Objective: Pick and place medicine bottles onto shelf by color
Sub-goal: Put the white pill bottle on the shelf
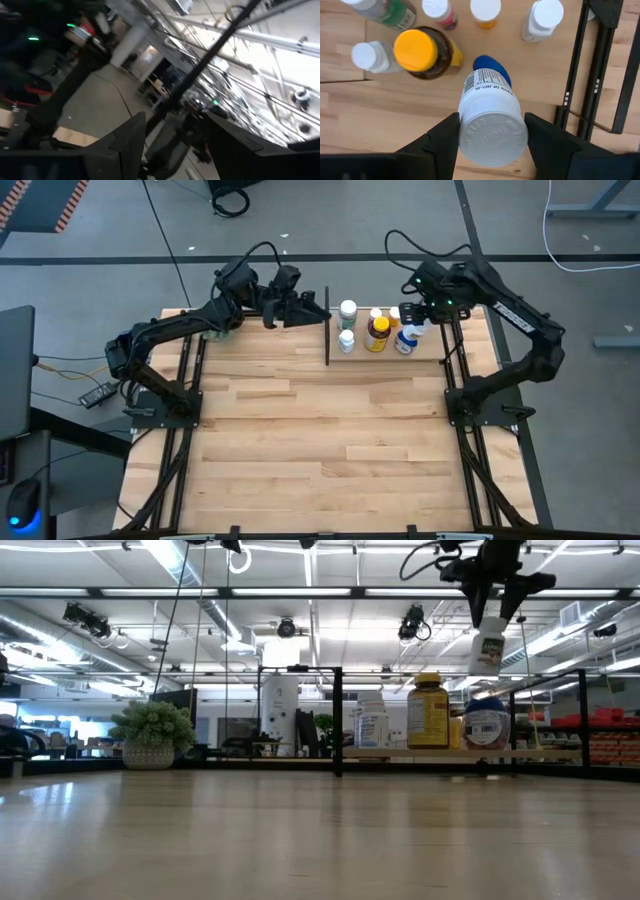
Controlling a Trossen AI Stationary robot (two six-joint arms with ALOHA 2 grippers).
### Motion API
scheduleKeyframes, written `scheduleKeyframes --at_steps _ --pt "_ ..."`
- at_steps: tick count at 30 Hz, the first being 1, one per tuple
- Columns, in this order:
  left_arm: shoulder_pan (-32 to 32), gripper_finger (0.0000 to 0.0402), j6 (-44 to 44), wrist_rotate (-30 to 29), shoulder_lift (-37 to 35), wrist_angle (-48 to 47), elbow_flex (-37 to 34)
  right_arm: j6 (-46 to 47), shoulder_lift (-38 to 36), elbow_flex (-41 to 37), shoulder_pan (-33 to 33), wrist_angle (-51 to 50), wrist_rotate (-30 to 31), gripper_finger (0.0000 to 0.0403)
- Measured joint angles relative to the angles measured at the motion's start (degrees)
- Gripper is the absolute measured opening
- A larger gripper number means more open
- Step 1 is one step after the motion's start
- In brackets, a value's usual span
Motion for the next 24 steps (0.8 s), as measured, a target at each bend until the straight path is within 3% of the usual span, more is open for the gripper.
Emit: scheduleKeyframes --at_steps 9,18,24 --pt "4.11 0.018 -0.02 6.91 -2.75 -0.04 0.02 -5.19 -2.46 0.0 -7.04 -0.09 2.22 0.0211" --pt "7.34 0.0172 -0.04 8.49 -2.89 -0.24 0.02 -14.92 -3.1 -0.3 -13.6 0.07 -0.8 0.021" --pt "7.31 0.0172 -0.05 8.59 -2.86 -0.38 0.02 -24.36 -1.95 -6.49 -15.19 -0.13 -2.16 0.021"
